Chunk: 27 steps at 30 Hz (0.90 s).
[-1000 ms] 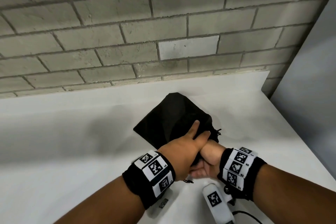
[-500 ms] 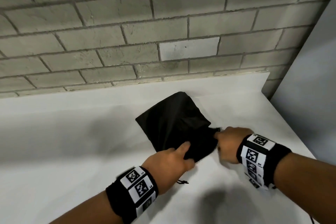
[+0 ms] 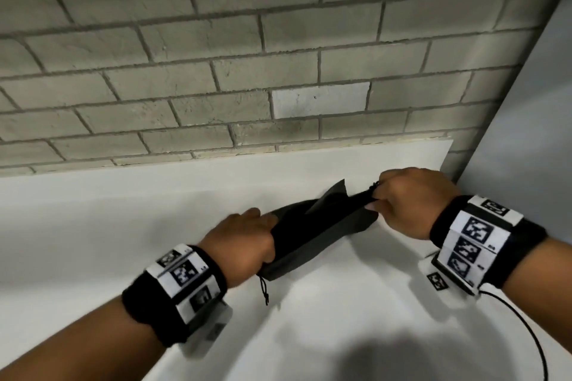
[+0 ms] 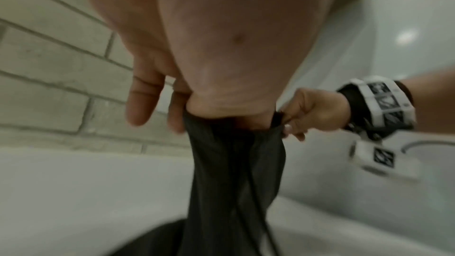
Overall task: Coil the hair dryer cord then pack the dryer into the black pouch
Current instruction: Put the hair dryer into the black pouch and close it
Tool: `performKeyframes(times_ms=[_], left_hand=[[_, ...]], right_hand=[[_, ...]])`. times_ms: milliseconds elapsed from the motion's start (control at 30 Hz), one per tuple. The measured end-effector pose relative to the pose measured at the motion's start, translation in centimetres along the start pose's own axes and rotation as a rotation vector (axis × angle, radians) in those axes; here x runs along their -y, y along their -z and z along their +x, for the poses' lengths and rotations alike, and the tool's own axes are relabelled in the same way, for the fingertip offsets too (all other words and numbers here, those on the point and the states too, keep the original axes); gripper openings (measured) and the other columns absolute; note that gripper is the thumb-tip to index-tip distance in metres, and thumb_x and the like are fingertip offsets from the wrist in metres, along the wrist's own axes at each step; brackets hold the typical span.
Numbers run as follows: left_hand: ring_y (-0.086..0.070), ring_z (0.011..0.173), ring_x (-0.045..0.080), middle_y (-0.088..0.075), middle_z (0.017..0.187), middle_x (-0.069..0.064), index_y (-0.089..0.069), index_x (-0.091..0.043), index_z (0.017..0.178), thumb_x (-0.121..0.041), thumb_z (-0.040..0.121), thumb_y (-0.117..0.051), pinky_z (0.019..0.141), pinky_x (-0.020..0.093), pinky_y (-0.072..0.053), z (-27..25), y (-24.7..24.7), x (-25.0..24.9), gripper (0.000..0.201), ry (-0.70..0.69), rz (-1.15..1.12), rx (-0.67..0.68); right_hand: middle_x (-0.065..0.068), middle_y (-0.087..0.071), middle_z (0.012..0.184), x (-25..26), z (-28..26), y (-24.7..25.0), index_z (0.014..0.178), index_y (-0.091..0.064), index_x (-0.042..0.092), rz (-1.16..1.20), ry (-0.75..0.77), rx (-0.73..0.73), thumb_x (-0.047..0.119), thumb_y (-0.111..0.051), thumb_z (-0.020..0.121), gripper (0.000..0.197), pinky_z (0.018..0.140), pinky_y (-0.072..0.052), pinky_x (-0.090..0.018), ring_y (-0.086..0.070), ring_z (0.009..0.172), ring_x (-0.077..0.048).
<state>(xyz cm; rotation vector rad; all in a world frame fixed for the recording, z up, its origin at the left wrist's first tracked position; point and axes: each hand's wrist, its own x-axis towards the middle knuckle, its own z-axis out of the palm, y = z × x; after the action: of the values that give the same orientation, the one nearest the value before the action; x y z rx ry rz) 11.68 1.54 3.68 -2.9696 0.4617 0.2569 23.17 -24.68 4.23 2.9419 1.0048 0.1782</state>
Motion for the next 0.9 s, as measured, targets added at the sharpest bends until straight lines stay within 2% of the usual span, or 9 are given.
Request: performKeyframes(times_ms=[100, 200, 300, 367, 433, 533, 667, 767, 900], left_hand=[[-0.057, 0.083, 0.023, -0.056, 0.087, 0.000, -0.060, -0.015, 0.089, -0.007, 0.085, -0.051, 0.064, 0.025, -0.035, 1.0, 3.1, 1.7, 0.012, 0.048, -0.227, 0.011], [-0.059, 0.067, 0.014, -0.055, 0.073, -0.008, -0.062, -0.021, 0.062, 0.018, 0.069, -0.044, 0.060, 0.018, -0.047, 1.3, 7.4, 2.8, 0.043, -0.029, -0.518, 0.010], [-0.066, 0.074, 0.016, -0.065, 0.080, -0.001, -0.066, -0.012, 0.061, 0.008, 0.063, -0.042, 0.068, 0.027, -0.055, 2.1, 10.4, 2.3, 0.032, -0.160, -0.620, 0.010], [-0.065, 0.069, 0.023, -0.065, 0.080, 0.005, -0.063, -0.006, 0.060, -0.005, 0.062, -0.045, 0.061, 0.035, -0.055, 2.1, 11.4, 1.7, 0.018, -0.205, -0.693, -0.009], [-0.059, 0.061, 0.026, -0.062, 0.072, 0.003, -0.055, -0.010, 0.053, -0.023, 0.066, -0.055, 0.053, 0.035, -0.047, 3.0, 11.7, -0.1, 0.019, -0.294, -0.665, -0.053], [-0.050, 0.050, 0.016, -0.053, 0.058, -0.001, -0.042, -0.020, 0.047, -0.044, 0.074, -0.071, 0.048, 0.032, -0.042, 5.6, 10.1, -3.1, 0.046, -0.339, -0.564, -0.170], [-0.047, 0.048, 0.019, -0.052, 0.054, 0.008, -0.042, -0.014, 0.052, -0.030, 0.077, -0.073, 0.048, 0.034, -0.043, 11.8, 7.8, -5.8, 0.043, -0.335, -0.575, -0.221], [-0.044, 0.050, 0.008, -0.047, 0.053, -0.008, -0.048, -0.018, 0.058, -0.020, 0.073, -0.076, 0.050, 0.020, -0.034, 16.6, 7.7, -7.4, 0.032, -0.283, -0.509, -0.279], [-0.051, 0.065, 0.017, -0.061, 0.071, -0.002, -0.055, -0.016, 0.069, -0.013, 0.074, -0.074, 0.052, 0.023, -0.031, 23.6, 5.9, -9.2, 0.020, -0.170, -0.405, -0.276]], right_hand=[[0.006, -0.063, 0.075, -1.4, -0.2, 2.4, 0.079, -0.072, 0.024, 0.109, -0.039, -0.089, 0.049, -0.046, 0.088, 0.037, 0.066, -0.049, -0.033, -0.062, 0.079, -0.026], [0.007, -0.063, 0.067, -3.0, -1.2, 5.2, 0.070, -0.072, 0.021, 0.218, -0.116, -0.160, 0.049, -0.049, 0.085, 0.040, 0.069, -0.052, -0.036, -0.061, 0.073, -0.024], [-0.001, -0.071, 0.068, -4.7, -2.8, 8.4, 0.069, -0.074, 0.018, 0.312, -0.219, -0.175, 0.038, -0.061, 0.086, 0.030, 0.072, -0.049, -0.031, -0.063, 0.074, -0.022], [-0.004, -0.072, 0.064, -5.3, -4.0, 10.2, 0.066, -0.075, 0.019, 0.400, -0.260, -0.166, 0.036, -0.065, 0.085, 0.026, 0.067, -0.050, -0.029, -0.066, 0.068, -0.017], [0.002, -0.069, 0.054, -6.6, -5.7, 11.4, 0.062, -0.075, 0.023, 0.506, -0.302, -0.165, 0.034, -0.069, 0.081, 0.022, 0.060, -0.049, -0.027, -0.064, 0.056, -0.008], [0.001, -0.060, 0.043, -8.5, -8.0, 11.4, 0.054, -0.070, 0.018, 0.524, -0.352, -0.050, 0.031, -0.072, 0.079, 0.028, 0.051, -0.043, -0.026, -0.053, 0.042, -0.008], [0.000, -0.050, 0.035, -12.1, -8.9, 10.6, 0.046, -0.062, 0.014, 0.509, -0.522, 0.072, 0.028, -0.074, 0.078, 0.037, 0.046, -0.039, -0.025, -0.046, 0.035, -0.013], [-0.001, -0.057, 0.036, -15.1, -7.1, 9.4, 0.047, -0.065, 0.011, 0.347, -0.664, 0.083, 0.029, -0.075, 0.071, 0.032, 0.048, -0.046, -0.027, -0.055, 0.041, -0.017], [-0.008, -0.067, 0.067, -18.7, -3.3, 6.0, 0.076, -0.071, 0.005, 0.213, -0.750, 0.094, 0.025, -0.075, 0.072, 0.021, 0.056, -0.047, -0.027, -0.064, 0.065, -0.025]])
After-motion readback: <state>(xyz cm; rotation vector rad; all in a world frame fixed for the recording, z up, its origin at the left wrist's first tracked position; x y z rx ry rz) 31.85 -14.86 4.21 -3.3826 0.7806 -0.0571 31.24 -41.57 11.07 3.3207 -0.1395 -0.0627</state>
